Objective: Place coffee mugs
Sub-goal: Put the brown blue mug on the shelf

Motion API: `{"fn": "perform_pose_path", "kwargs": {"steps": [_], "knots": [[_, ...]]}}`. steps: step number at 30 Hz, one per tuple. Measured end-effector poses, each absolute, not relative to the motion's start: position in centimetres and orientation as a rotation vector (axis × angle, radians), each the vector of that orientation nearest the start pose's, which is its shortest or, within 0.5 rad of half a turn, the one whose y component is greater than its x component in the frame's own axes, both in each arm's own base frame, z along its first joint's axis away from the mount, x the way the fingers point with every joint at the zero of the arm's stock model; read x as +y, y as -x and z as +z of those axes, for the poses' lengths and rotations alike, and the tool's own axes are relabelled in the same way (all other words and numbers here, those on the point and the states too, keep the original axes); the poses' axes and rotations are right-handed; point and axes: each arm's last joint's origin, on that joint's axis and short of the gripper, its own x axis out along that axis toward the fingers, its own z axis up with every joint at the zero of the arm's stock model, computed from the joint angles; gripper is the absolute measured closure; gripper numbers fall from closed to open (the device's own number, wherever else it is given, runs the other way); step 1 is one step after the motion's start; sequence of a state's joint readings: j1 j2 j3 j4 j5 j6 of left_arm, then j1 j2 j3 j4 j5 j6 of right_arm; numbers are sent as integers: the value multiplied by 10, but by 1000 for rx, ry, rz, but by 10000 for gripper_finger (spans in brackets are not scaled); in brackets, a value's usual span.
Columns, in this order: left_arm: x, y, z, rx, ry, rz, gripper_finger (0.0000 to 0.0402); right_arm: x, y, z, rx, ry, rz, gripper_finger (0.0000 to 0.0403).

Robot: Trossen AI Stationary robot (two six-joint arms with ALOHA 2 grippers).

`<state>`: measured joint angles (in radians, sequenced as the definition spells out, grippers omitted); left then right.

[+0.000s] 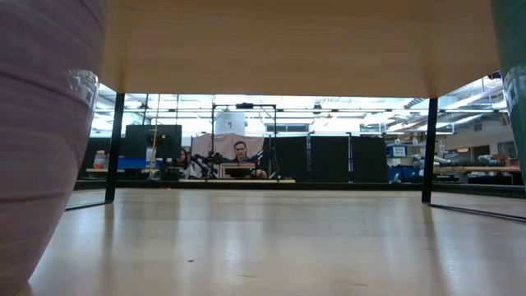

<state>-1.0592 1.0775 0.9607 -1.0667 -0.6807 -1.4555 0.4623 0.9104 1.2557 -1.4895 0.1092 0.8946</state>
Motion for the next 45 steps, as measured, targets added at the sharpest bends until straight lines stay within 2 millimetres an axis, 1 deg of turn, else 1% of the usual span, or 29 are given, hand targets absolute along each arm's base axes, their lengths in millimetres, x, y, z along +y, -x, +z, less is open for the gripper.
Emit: {"fn": "perform_pose_path", "kwargs": {"steps": [6, 10, 18, 23, 26, 33, 45], "knots": [[-148, -104, 284, 772, 466, 254, 225, 54, -99, 340, 1221, -441, -210, 243], [-148, -104, 284, 772, 466, 254, 225, 61, -100, 325, 1269, -431, -188, 243], [-147, -104, 284, 749, 461, 262, 225, 69, -101, 293, 1330, -366, -184, 243], [-147, -104, 284, 745, 459, 263, 225, 75, -103, 274, 1378, -374, -135, 243], [-147, -104, 284, 745, 459, 263, 225, 78, -103, 267, 1388, -372, -118, 243], [-147, -104, 284, 742, 458, 264, 225, 77, -102, 253, 1413, -354, -138, 243], [-147, -104, 284, 741, 457, 264, 225, 81, -108, 236, 1465, -317, -184, 243]]}}
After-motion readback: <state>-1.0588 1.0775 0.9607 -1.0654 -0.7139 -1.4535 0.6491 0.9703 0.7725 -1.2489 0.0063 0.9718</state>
